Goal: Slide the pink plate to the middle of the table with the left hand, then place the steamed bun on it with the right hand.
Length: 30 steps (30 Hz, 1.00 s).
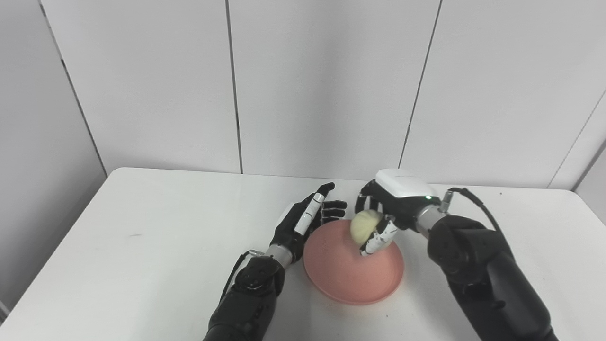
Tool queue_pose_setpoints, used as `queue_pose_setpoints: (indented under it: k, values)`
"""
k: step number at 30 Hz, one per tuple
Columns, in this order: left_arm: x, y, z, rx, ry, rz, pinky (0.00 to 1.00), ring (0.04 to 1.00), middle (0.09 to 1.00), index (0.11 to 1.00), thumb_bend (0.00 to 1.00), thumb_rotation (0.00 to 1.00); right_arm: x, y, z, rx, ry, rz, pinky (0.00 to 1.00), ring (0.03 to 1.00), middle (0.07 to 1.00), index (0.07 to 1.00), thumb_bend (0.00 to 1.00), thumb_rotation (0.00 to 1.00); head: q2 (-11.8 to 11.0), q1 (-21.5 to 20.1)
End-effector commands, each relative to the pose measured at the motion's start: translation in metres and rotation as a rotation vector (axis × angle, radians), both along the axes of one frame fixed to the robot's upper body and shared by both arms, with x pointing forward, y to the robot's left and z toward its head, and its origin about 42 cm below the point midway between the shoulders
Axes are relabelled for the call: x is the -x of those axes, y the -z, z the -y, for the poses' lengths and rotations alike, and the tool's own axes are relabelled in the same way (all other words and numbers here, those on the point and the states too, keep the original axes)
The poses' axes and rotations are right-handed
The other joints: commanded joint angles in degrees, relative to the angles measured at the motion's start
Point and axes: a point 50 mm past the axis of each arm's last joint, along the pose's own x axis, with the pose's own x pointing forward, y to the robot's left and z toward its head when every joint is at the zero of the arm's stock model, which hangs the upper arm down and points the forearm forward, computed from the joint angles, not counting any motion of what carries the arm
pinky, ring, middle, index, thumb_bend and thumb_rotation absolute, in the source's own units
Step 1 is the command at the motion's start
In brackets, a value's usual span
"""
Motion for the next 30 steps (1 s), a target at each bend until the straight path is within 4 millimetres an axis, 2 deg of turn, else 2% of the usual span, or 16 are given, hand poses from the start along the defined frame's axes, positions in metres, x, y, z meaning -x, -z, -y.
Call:
queue_pose_setpoints:
  k: [1,5,12,19,24,26,28,29,30]
  values:
    - [0.011,0.024,-0.004,-0.034,0.003,-0.099,0.71,0.708,0.696,0.868,0.76,0.89,-0.004,-0.011,-0.006,-0.001,-0.016,0.06,0.19,0.272,0.474,0.489,0.53,0.0,0.1,-0.2]
    - [0.011,0.024,-0.006,-0.034,0.003,-0.102,0.71,0.702,0.691,0.865,0.76,0.89,-0.009,0.01,-0.009,0.002,-0.041,0.031,0.21,0.298,0.476,0.489,0.53,0.0,0.2,-0.5]
    - [0.01,0.023,-0.005,-0.032,0.0,-0.103,0.71,0.709,0.69,0.86,0.74,0.89,-0.013,0.032,-0.007,-0.009,-0.068,0.023,0.22,0.301,0.475,0.49,0.53,0.0,0.4,-0.8]
    - [0.01,0.022,-0.004,-0.034,0.004,-0.104,0.72,0.707,0.69,0.859,0.75,0.88,-0.017,0.047,-0.006,0.028,-0.086,0.01,0.25,0.323,0.477,0.491,0.53,0.0,0.6,-0.9]
    - [0.01,0.021,-0.004,-0.044,0.007,-0.107,0.71,0.712,0.695,0.858,0.76,0.89,-0.018,0.053,-0.007,0.04,-0.097,0.024,0.3,0.382,0.483,0.492,0.53,0.01,0.7,-0.9]
    - [0.01,0.022,-0.004,-0.051,0.01,-0.109,0.71,0.715,0.701,0.859,0.76,0.89,-0.017,0.052,-0.007,0.041,-0.101,0.034,0.32,0.41,0.449,0.527,0.52,0.01,0.7,-0.9]
    - [0.01,0.022,-0.005,-0.054,0.014,-0.11,0.72,0.724,0.732,0.863,0.76,0.9,-0.016,0.052,-0.007,0.038,-0.102,0.046,0.38,0.469,0.539,0.504,0.51,0.13,0.7,-0.8]
    - [0.01,0.022,-0.005,-0.056,0.016,-0.11,0.72,0.728,0.742,0.867,0.76,0.91,-0.015,0.051,-0.007,0.031,-0.107,0.061,0.38,0.481,0.558,0.573,0.63,0.31,0.7,-0.7]
    - [0.01,0.021,-0.005,-0.058,0.015,-0.108,0.71,0.727,0.747,0.869,0.76,0.91,-0.014,0.051,-0.007,0.026,-0.111,0.073,0.39,0.495,0.579,0.615,0.71,0.44,0.7,-0.7]
